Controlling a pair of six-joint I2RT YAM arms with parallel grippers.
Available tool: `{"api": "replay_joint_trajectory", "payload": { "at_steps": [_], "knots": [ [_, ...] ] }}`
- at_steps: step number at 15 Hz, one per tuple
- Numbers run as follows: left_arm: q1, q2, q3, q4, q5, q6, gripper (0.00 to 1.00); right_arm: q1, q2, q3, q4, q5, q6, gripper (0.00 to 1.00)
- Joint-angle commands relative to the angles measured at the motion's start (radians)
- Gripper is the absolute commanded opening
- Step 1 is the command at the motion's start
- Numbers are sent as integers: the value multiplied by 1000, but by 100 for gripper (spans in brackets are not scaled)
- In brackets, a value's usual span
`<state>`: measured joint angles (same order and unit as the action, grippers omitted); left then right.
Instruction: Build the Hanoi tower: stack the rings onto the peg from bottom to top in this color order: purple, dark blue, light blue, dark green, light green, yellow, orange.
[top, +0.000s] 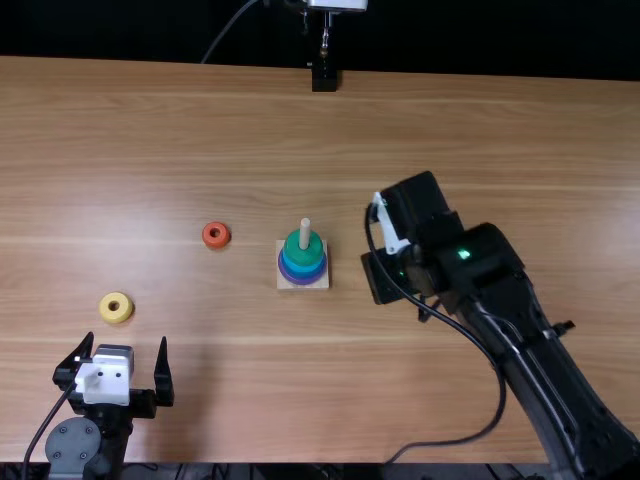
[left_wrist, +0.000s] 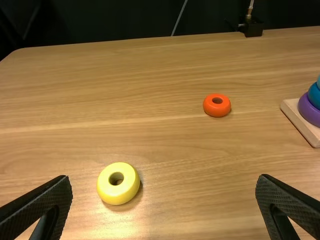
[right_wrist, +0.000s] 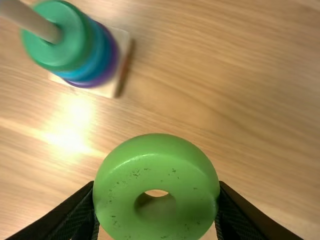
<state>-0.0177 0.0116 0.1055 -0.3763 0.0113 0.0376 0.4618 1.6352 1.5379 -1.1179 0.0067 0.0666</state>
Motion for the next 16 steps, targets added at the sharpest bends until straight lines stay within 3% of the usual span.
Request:
{"api": "replay_joint_trajectory", "payload": {
  "at_steps": [1,3,5,13,16],
  "knots": [
    [10,-12,-105,-65,9,1,100,37,55,83,-24,-7,11,0],
    [10,-12,-105,-65,9,1,100,58,124,192,-52,-7,18,0],
    [10,-12,-105,-65,9,1,100,81,187,280,-80,-7,53,0],
    [10,-12,-105,-65,7,1,100,159,302,502,-104,-7,60,0],
    [10,-12,-105,-65,7,1,100,169,328,519,-104,-7,83,0]
  ]
}}
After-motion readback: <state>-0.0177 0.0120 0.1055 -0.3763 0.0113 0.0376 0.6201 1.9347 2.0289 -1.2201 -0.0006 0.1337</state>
